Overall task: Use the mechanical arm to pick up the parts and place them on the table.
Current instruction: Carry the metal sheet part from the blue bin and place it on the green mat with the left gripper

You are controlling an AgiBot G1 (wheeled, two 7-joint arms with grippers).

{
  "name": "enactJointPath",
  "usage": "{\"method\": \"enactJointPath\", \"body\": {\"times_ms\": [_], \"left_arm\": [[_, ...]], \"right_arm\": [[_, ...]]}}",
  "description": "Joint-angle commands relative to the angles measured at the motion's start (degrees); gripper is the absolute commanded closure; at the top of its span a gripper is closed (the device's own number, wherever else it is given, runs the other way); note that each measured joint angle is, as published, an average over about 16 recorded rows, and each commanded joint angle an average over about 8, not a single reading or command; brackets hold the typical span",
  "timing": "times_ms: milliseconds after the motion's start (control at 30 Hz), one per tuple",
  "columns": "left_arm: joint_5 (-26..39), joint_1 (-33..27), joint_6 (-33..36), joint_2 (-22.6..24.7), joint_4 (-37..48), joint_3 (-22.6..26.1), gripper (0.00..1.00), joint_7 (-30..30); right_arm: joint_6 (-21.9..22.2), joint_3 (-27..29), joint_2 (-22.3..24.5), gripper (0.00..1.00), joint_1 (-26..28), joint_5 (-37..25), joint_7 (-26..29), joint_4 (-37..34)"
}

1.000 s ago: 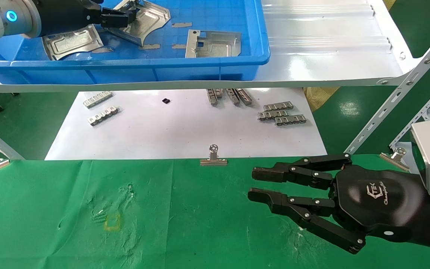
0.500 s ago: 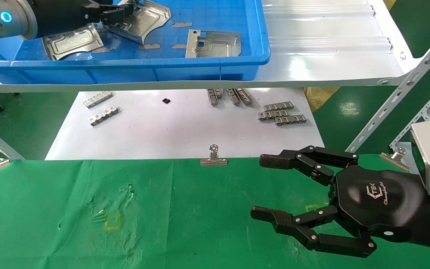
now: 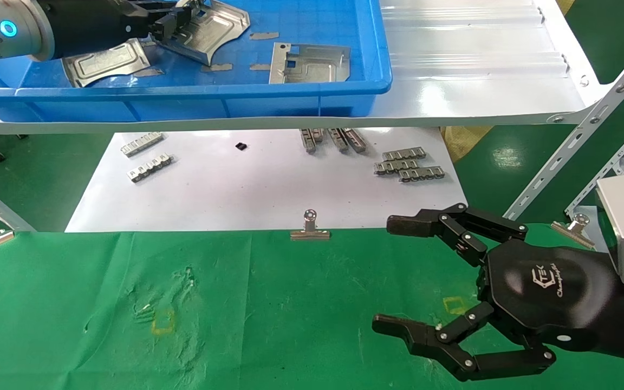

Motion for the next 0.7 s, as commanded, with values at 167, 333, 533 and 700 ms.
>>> {"method": "enactJointPath", "body": {"times_ms": [167,333,533,700], "left_arm": [[-1.88,-0.85,7.04,-2.1,-1.72,-1.22,1.0,1.62],[-3.69,-1.05,19.05,-5.31,-3.64,-2.21,1.0,4.3],[-4.61,-0.91,34.53,-9.49,-5.92,-2.34,1.0,9.09],[-5.04,-0.01,40.76,-12.54,-8.78,-1.5,1.0,12.9]], "right_arm": [[0.0,0.0,0.0,0.0,0.0,0.0,0.0,0.0],[0.0,0.0,0.0,0.0,0.0,0.0,0.0,0.0],[0.0,0.0,0.0,0.0,0.0,0.0,0.0,0.0],[0.0,0.0,0.0,0.0,0.0,0.0,0.0,0.0]]}}
